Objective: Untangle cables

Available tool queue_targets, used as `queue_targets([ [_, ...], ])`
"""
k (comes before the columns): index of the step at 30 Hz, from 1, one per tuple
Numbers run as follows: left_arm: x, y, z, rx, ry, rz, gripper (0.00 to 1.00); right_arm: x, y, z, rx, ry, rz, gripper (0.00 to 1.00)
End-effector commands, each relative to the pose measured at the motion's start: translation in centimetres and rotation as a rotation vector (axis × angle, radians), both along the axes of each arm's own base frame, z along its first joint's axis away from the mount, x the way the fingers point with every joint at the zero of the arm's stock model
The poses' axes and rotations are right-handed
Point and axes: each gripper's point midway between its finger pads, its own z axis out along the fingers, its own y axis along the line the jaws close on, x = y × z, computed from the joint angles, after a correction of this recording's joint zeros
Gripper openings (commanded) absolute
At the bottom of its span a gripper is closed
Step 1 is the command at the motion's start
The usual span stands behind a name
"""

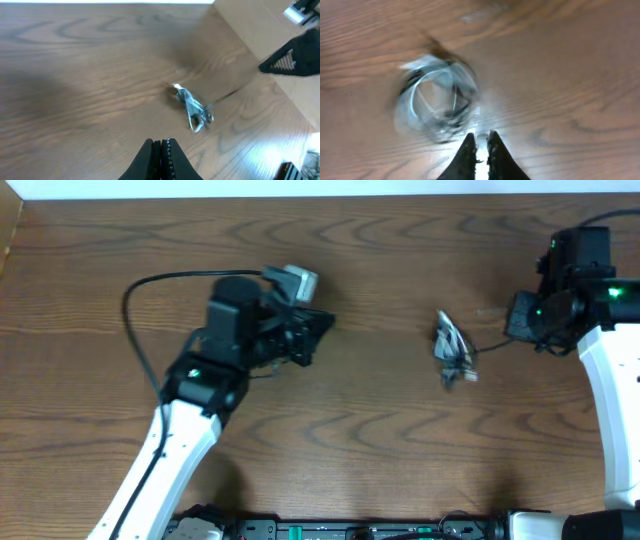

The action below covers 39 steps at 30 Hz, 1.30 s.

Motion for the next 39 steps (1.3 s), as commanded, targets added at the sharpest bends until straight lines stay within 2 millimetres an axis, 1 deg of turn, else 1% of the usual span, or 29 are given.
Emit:
queue_targets([
  [1,-0.4,0.6,0.8,0.013,-0.029,0.007,0.08,-0.2,1.6,-0.8,0.073,-0.008,0.037,0.13],
  [2,-0.5,0.6,0.8,0.014,-0.026,0.007,0.08,-0.1,2.2,-1.2,0.101,-0.010,0.062,0.16],
  [4,-0.8,0.7,0.7,0.017,-0.017,0.007,0.08,0.0,3.3,-2.1,0.143,-0.011,0.109,0.26],
  [7,-0.9,0.7,0.5,0.020,-0.008,0.006,0.08,-0.3,3.9,-3.0,0.155,0.003,0.124,0.28],
  [8,-0.9,0.7,0.5,0.020,-0.008,0.006,0.08,-0.4,4.1,-3.3,0.153,0.009,0.135,0.30],
  [12,-0.9,0.7,0.5,0.019,-0.008,0.006,0.08,-1.1,4.8,-4.2,0.152,0.037,0.157,0.48],
  [14,-0.9,0.7,0.5,0.019,-0.007,0.006,0.08,-1.3,5.1,-4.8,0.153,0.045,0.167,0.52],
  [19,-1.1,0.6,0.5,0.013,-0.001,-0.007,0.08,-1.4,6.2,-6.9,0.155,0.046,0.191,0.53],
  [22,-1.3,0.6,0.2,0.019,0.017,-0.007,0.08,-1.5,6.7,-8.8,0.166,0.041,0.165,0.53],
  [25,-1.6,0.7,-0.3,0.026,0.037,-0.007,0.08,-1.8,6.4,-10.9,0.150,0.043,0.116,0.53],
  [32,-2.0,0.8,-0.8,0.059,0.032,-0.030,0.08,-2.5,6.4,-14.4,0.153,0.080,0.114,0.52],
  [39,-2.0,0.9,-0.8,0.059,0.033,-0.030,0.08,-2.7,7.0,-16.4,0.151,0.115,0.128,0.52],
])
